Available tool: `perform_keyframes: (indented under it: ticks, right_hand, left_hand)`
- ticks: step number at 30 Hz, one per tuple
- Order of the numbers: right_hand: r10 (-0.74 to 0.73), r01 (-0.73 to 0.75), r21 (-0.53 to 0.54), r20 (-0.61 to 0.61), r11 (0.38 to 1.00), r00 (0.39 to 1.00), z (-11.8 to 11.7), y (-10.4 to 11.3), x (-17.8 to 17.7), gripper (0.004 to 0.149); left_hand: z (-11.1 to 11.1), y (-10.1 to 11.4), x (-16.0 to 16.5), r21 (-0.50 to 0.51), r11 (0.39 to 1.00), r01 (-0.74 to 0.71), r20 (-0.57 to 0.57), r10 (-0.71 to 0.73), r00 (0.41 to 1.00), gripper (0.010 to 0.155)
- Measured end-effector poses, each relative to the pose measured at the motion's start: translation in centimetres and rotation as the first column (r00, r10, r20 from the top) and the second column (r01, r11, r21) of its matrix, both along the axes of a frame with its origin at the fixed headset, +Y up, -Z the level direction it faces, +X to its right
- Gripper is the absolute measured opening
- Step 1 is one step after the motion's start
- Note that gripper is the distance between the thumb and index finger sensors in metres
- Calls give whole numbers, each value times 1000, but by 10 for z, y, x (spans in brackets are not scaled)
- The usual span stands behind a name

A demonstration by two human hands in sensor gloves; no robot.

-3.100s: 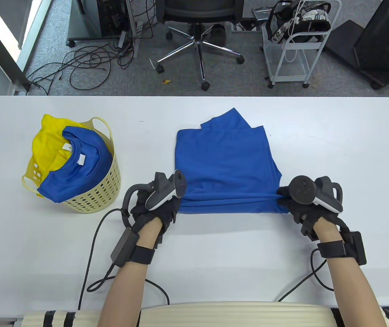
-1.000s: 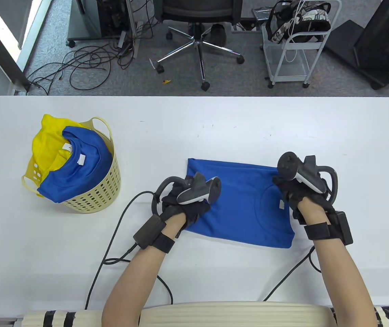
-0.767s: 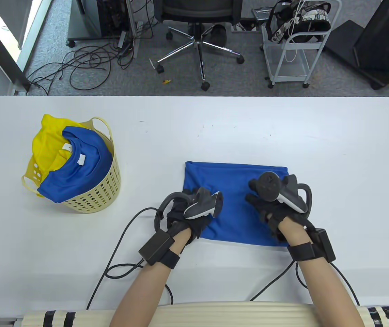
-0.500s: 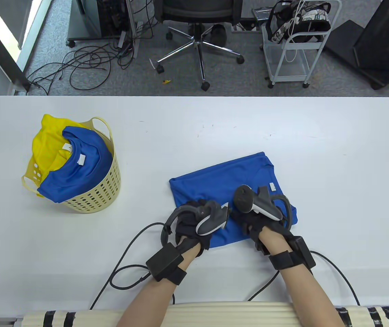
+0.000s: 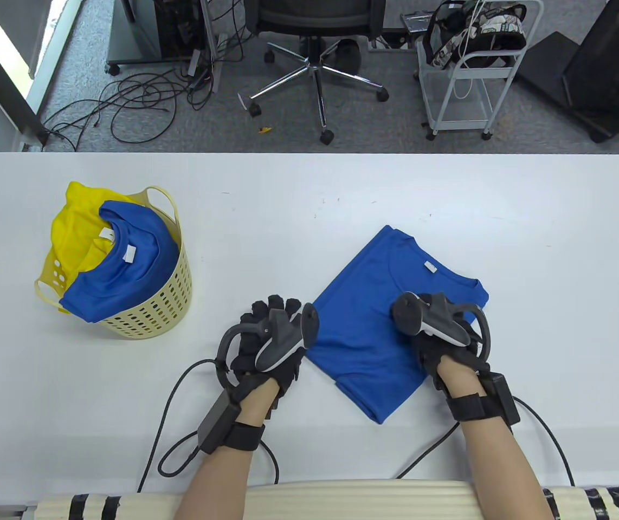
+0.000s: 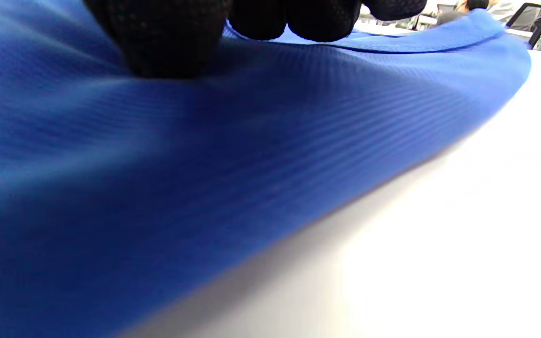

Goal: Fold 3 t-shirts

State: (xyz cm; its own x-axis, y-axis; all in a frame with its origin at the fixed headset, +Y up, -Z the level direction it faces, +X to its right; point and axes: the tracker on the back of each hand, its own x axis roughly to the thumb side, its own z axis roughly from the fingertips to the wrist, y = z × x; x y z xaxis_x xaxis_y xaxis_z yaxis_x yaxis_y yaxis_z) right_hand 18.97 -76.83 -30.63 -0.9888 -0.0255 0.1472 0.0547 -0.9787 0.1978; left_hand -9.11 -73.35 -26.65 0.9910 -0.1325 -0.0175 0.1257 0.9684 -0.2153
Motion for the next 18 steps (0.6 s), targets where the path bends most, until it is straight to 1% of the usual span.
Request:
perform_keyframes:
  ticks: [1, 4, 6, 8, 9, 10, 11, 13, 14, 16, 18]
  right_hand:
    - [8, -9, 11, 15, 1000, 1000, -1, 0, 6, 54]
    - [24, -33, 78, 110, 996, 994, -4, 0, 30, 53]
    - [-3, -11, 93, 150, 996, 989, -1, 2, 38, 53]
    - [-95, 80, 106, 135, 991, 986, 4, 7, 34, 56]
    - [-155, 140, 121, 119, 983, 981, 7, 11, 26, 58]
    - [-188, 175, 123, 100, 977, 977, 10, 13, 19, 61]
    - [-197, 190, 101, 68, 977, 978, 13, 15, 7, 64]
    - [-128, 127, 38, 20, 991, 992, 18, 12, -14, 69]
    - [-48, 48, -5, -11, 999, 999, 20, 8, -26, 71]
    - [67, -67, -4, -43, 998, 997, 20, -1, -38, 71]
    - [104, -105, -30, -41, 994, 994, 17, -3, -39, 71]
  left_hand:
    - [-1, 0, -2, -2, 1000, 1, -4, -1, 1000, 73]
    - [-4, -1, -5, 8, 1000, 5, -16, -5, 1000, 72]
    - [-4, -1, -5, 11, 1000, 7, -20, -6, 1000, 73]
    - [-4, -2, -5, 17, 1000, 6, -20, -6, 1000, 73]
    - [-4, -2, -4, 22, 1000, 7, -18, -7, 1000, 74]
    - [-4, -2, -4, 24, 1000, 9, -17, -9, 1000, 74]
    - [-4, -2, -3, 26, 1000, 9, -15, -9, 1000, 75]
    - [-3, -3, -3, 26, 1000, 11, -6, -10, 1000, 78]
    - [-3, -4, -3, 24, 1000, 14, -4, -14, 1000, 79]
    - [-3, -4, -3, 21, 1000, 21, -3, -21, 1000, 81]
    - [-3, -5, -4, 15, 1000, 20, -6, -20, 1000, 81]
